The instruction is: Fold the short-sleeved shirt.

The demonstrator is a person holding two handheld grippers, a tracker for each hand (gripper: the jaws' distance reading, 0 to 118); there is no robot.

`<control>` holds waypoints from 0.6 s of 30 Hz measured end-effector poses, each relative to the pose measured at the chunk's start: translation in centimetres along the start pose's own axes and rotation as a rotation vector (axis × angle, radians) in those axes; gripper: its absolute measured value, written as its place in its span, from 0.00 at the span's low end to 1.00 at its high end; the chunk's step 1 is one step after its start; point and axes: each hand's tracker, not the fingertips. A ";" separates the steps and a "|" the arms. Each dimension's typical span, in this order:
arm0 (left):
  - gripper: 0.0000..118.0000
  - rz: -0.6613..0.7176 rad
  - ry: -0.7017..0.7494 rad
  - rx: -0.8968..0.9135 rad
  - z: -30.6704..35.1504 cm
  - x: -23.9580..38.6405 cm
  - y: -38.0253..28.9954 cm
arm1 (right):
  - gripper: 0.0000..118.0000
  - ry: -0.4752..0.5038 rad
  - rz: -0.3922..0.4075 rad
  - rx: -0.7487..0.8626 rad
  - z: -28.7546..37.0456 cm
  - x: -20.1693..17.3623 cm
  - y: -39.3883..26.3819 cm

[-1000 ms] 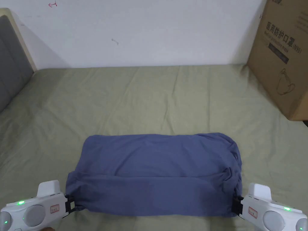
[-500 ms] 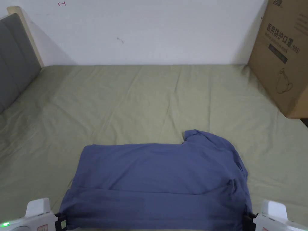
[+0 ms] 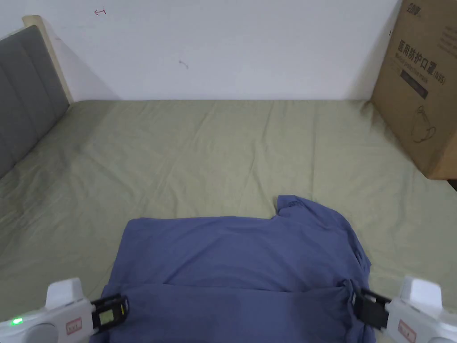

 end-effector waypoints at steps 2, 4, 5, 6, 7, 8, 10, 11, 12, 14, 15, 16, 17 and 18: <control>0.88 -0.041 -0.020 0.110 3.5 2.8 2.1 | 0.70 0.001 0.044 0.127 2.4 -1.3 3.0; 0.88 -0.087 -0.021 0.253 5.9 4.7 3.9 | 0.70 0.004 0.085 0.253 4.6 -2.6 5.4; 0.88 -0.105 -0.020 0.317 6.6 5.3 4.3 | 0.70 0.006 0.098 0.297 5.5 -3.2 6.0; 0.88 -0.111 -0.018 0.396 7.7 6.2 5.0 | 0.70 0.012 0.112 0.348 6.3 -3.8 6.8; 0.88 -0.111 -0.011 0.450 8.5 7.1 5.5 | 0.70 0.014 0.119 0.396 7.1 -4.4 7.5; 0.87 -0.114 -0.012 0.492 9.1 7.7 6.1 | 0.70 0.004 0.129 0.431 7.5 -5.0 7.8; 0.80 -0.119 -0.027 0.574 10.1 9.0 6.6 | 0.66 -0.010 0.163 0.495 8.2 -6.2 8.3; 0.70 -0.127 -0.042 0.611 10.3 9.6 6.7 | 0.64 -0.020 0.182 0.519 8.1 -6.6 8.4; 0.55 -0.130 -0.038 0.633 10.4 10.0 6.7 | 0.55 -0.038 0.193 0.526 8.0 -7.0 8.5; 0.08 -0.147 -0.028 0.635 9.3 10.2 6.8 | 0.20 -0.041 0.204 0.526 7.7 -7.7 8.4; 0.00 -0.150 -0.030 0.635 9.0 10.4 6.8 | 0.00 -0.039 0.208 0.529 7.4 -7.9 8.4; 0.00 -0.153 -0.028 0.632 8.7 10.7 6.8 | 0.00 -0.051 0.219 0.530 7.0 -8.1 8.4; 0.00 -0.157 -0.029 0.629 8.7 10.8 6.6 | 0.00 -0.067 0.226 0.544 6.8 -8.1 8.4; 0.00 -0.167 -0.055 0.613 8.3 10.7 6.7 | 0.00 -0.037 0.231 0.525 6.3 -8.1 8.6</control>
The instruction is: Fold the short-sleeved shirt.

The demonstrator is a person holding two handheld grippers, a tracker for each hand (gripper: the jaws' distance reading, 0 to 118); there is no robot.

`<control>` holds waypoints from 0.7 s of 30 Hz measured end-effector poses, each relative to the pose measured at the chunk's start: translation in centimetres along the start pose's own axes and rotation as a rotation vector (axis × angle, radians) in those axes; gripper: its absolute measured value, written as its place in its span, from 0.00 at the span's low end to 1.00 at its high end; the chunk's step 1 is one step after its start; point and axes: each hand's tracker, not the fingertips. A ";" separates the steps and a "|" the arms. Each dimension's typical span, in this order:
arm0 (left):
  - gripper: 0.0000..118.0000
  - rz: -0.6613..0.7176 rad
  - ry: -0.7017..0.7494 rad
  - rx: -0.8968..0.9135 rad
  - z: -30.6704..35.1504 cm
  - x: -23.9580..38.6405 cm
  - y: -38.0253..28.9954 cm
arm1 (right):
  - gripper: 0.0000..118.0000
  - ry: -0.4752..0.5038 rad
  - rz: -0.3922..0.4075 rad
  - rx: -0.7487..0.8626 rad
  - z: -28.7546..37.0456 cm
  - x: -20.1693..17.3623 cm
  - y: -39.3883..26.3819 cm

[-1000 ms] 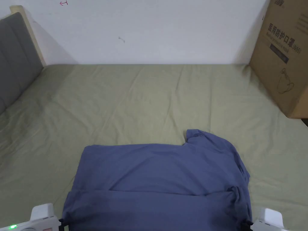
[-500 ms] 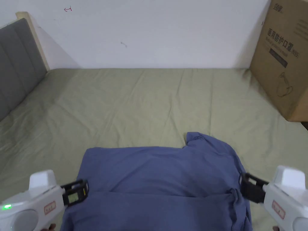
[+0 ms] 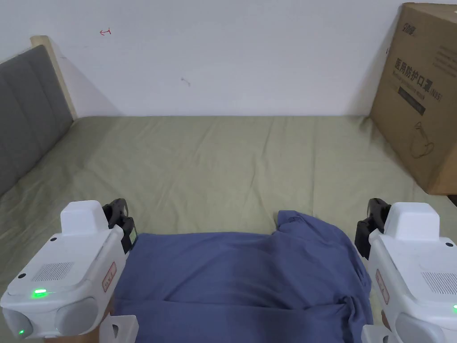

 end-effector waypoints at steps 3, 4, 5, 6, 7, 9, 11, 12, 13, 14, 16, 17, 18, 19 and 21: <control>0.00 -0.007 0.007 -0.052 -2.6 -0.4 -0.8 | 0.00 0.008 -0.004 -0.015 -1.3 -0.2 -0.2; 0.00 -0.006 0.002 -0.076 -3.6 -0.7 -0.9 | 0.00 0.010 -0.001 -0.018 -1.8 -0.3 -0.2; 0.00 -0.004 0.005 -0.108 -4.7 -0.9 -0.9 | 0.00 0.011 0.000 -0.024 -2.5 -0.3 -0.2; 0.00 -0.001 0.007 -0.163 -6.6 -1.4 -1.0 | 0.00 0.021 -0.005 -0.033 -3.3 -0.2 -0.2; 0.00 0.001 0.010 -0.192 -7.6 -1.4 -1.0 | 0.00 0.026 -0.008 -0.038 -3.9 -0.2 -0.2; 0.00 0.013 0.004 -0.277 -11.1 -2.4 -1.6 | 0.00 0.033 -0.003 -0.054 -5.5 -0.3 -0.3; 0.00 0.037 0.002 -0.365 -14.3 -2.8 -1.7 | 0.00 0.038 0.007 -0.070 -7.2 -0.3 -0.4; 0.00 0.059 -0.007 -0.393 -16.1 -3.5 -2.2 | 0.00 0.040 0.008 -0.080 -8.1 -0.3 -0.5; 0.00 0.068 -0.004 -0.441 -17.9 -4.1 -2.6 | 0.00 0.042 0.009 -0.088 -8.9 -0.4 -0.7; 0.00 0.090 0.000 -0.478 -19.6 -4.7 -3.1 | 0.00 0.042 0.011 -0.097 -9.7 -0.4 -0.8; 0.00 0.098 0.012 -0.542 -22.8 -5.4 -4.4 | 0.00 0.040 0.014 -0.115 -11.4 -0.3 -1.1; 0.00 0.097 0.017 -0.573 -24.3 -5.9 -5.1 | 0.00 0.039 0.018 -0.126 -12.0 -0.5 -1.4; 0.00 0.085 0.016 -0.618 -26.0 -6.3 -6.0 | 0.00 0.040 0.018 -0.135 -12.8 -0.4 -1.6; 0.00 0.083 0.028 -0.645 -27.3 -6.6 -6.9 | 0.00 0.039 0.017 -0.143 -13.4 -0.4 -1.8; 0.12 0.083 0.017 -0.721 -29.6 -7.1 -8.3 | 0.00 0.039 0.018 -0.162 -14.5 -0.4 -2.3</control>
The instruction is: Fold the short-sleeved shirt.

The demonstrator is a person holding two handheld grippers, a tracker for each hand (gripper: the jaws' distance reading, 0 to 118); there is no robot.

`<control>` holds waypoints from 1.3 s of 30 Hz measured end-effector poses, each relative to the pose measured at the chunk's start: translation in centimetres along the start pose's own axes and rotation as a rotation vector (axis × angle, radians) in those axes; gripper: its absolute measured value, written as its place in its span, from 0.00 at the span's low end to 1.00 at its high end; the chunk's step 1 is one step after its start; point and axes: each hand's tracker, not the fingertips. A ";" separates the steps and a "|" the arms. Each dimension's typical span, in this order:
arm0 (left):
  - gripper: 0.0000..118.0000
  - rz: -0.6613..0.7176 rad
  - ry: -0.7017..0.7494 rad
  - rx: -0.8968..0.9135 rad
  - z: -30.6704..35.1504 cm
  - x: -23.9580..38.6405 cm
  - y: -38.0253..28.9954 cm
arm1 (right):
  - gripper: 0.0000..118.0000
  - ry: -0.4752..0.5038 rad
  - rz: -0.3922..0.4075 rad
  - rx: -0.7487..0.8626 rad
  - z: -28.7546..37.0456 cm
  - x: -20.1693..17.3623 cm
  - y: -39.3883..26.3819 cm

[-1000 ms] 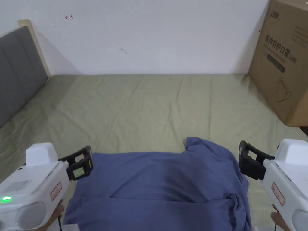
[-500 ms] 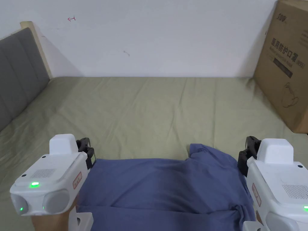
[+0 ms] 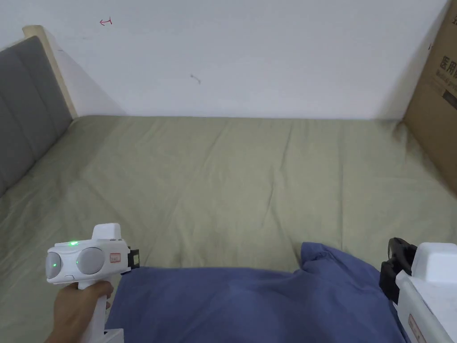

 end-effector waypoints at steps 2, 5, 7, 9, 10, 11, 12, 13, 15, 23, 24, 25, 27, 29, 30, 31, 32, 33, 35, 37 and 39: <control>0.50 0.001 0.022 -0.065 -2.1 -0.6 0.2 | 0.00 -0.003 0.002 -0.017 -1.1 0.1 -0.3; 0.80 0.001 0.055 -0.099 -4.1 -0.8 0.0 | 0.00 -0.008 -0.002 -0.041 -2.3 0.4 -0.8; 0.80 0.002 0.056 -0.109 -5.4 -1.4 -0.1 | 0.00 -0.008 -0.008 -0.055 -3.1 0.6 -1.1; 0.78 0.005 0.073 -0.161 -6.7 -1.3 -0.1 | 0.00 -0.016 -0.010 -0.070 -3.5 1.0 -1.5; 0.70 0.000 0.069 -0.177 -6.0 -0.8 -0.5 | 0.00 -0.018 -0.012 -0.074 -3.8 1.2 -1.6; 0.57 -0.015 0.054 -0.205 -6.5 -0.6 -0.7 | 0.00 -0.023 -0.015 -0.083 -4.1 1.4 -1.7; 0.48 -0.035 0.070 -0.202 -6.6 -0.1 -1.1 | 0.00 -0.027 -0.019 -0.090 -4.3 1.8 -2.0; 0.46 -0.054 0.086 -0.183 -6.4 0.2 -1.0 | 0.00 -0.030 -0.025 -0.098 -4.5 2.1 -2.2; 0.20 -0.084 0.071 -0.169 -6.0 0.6 -0.9 | 0.00 -0.034 -0.036 -0.116 -5.3 2.8 -2.5; 0.00 -0.145 -0.003 0.003 -1.1 1.6 -1.0 | 0.70 0.007 -0.088 -0.391 -13.9 7.3 -5.2; 0.00 -0.162 -0.007 0.019 -0.2 1.8 -1.1 | 0.84 0.014 -0.095 -0.431 -15.1 7.6 -5.9; 0.00 -0.171 -0.011 0.028 0.5 1.9 -1.1 | 0.86 0.006 -0.089 -0.460 -16.2 7.7 -6.6; 0.00 -0.176 -0.014 0.041 1.6 1.9 -1.2 | 0.86 -0.010 -0.108 -0.507 -18.2 8.1 -8.0; 0.00 -0.170 -0.028 0.051 2.4 1.9 -1.2 | 0.83 0.008 -0.107 -0.569 -20.1 8.5 -9.4; 0.00 -0.168 -0.030 0.054 2.1 1.7 -1.1 | 0.78 0.005 -0.095 -0.599 -21.0 8.4 -10.0; 0.00 -0.168 -0.029 0.054 2.1 1.6 -1.2 | 0.72 0.002 -0.097 -0.618 -21.5 8.3 -10.5; 0.00 -0.167 -0.028 0.055 2.3 1.6 -1.2 | 0.63 -0.004 -0.107 -0.623 -21.4 7.6 -10.7; 0.00 -0.163 -0.027 0.055 2.3 1.5 -1.3 | 0.44 0.000 -0.099 -0.663 -21.8 7.4 -11.1; 0.00 -0.154 -0.025 0.049 3.1 1.7 -1.5 | 0.08 0.017 -0.106 -0.672 -21.5 6.8 -11.2; 0.00 -0.148 -0.020 0.045 3.3 1.5 -1.8 | 0.03 0.035 -0.090 -0.655 -20.0 5.6 -10.6; 0.00 -0.138 -0.013 0.045 3.5 1.0 -2.1 | 0.02 0.032 -0.055 -0.598 -17.9 5.1 -9.3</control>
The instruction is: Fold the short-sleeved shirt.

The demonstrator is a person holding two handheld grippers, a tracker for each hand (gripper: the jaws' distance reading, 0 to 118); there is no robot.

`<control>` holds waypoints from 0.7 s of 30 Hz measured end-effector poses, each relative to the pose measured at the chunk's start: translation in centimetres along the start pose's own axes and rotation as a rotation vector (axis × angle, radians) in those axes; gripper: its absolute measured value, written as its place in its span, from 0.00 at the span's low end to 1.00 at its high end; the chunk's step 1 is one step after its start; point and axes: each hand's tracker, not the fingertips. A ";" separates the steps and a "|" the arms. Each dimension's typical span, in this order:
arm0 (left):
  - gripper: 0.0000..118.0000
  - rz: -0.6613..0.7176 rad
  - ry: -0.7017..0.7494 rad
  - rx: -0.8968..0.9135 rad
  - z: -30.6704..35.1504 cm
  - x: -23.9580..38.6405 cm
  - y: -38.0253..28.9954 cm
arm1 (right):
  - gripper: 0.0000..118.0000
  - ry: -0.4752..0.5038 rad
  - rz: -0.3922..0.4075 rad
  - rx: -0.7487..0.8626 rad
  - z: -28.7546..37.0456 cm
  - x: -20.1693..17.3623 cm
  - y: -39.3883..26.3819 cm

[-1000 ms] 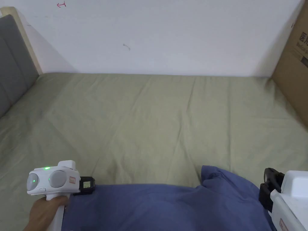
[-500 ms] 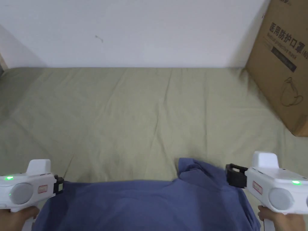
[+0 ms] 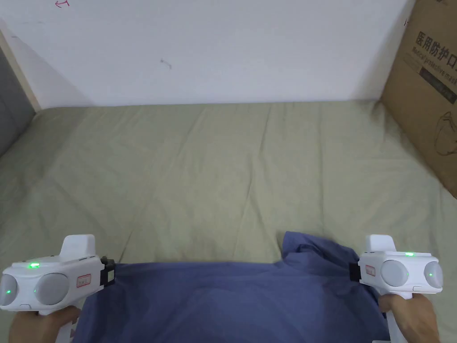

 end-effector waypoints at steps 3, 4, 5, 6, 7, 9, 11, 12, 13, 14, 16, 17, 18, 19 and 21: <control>0.00 0.025 0.003 0.005 0.8 -0.2 -0.4 | 0.02 0.020 0.005 0.097 4.5 -0.2 -0.1; 0.00 0.031 0.004 0.008 1.2 -0.4 -0.6 | 0.02 0.035 0.012 0.131 6.4 -0.2 -0.2; 0.00 0.040 0.007 0.015 1.7 -0.5 -0.8 | 0.02 0.062 0.008 0.168 8.6 0.1 -0.4; 0.00 0.049 0.011 0.021 2.3 -0.7 -1.0 | 0.02 0.086 0.004 0.196 10.8 0.2 -0.8; 0.00 0.054 0.013 0.024 2.9 -1.1 -1.3 | 0.02 0.102 -0.002 0.216 12.5 0.3 -1.2; 0.00 0.062 0.020 0.035 4.3 -1.6 -1.9 | 0.02 0.139 -0.008 0.271 15.4 1.9 -2.4; 0.00 0.063 0.027 0.052 5.5 -1.7 -2.9 | 0.02 0.155 -0.009 0.309 18.8 2.2 -4.2; 0.00 0.066 0.028 0.055 6.2 -2.0 -3.5 | 0.02 0.176 -0.022 0.332 20.2 2.7 -5.4; 0.00 0.071 0.029 0.056 6.8 -2.2 -4.0 | 0.02 0.192 -0.034 0.340 21.0 3.2 -6.4; 0.00 0.074 0.028 0.056 7.5 -2.5 -4.6 | 0.02 0.200 -0.048 0.341 22.2 3.4 -7.7; 0.00 0.076 0.023 0.054 8.9 -3.7 -6.2 | 0.02 0.214 -0.053 0.344 23.8 3.7 -10.1; 0.00 0.075 0.016 0.051 9.6 -3.9 -7.1 | 0.02 0.216 -0.056 0.342 24.2 3.7 -11.3; 0.00 0.073 0.014 0.044 10.2 -3.8 -8.3 | 0.02 0.221 -0.059 0.336 24.6 3.7 -12.6; 0.00 0.072 0.012 0.035 10.9 -3.5 -9.4 | 0.02 0.225 -0.069 0.326 24.8 3.8 -13.7; 0.00 0.066 0.010 0.008 11.5 -3.6 -11.7 | 0.02 0.223 -0.078 0.295 24.0 4.3 -16.1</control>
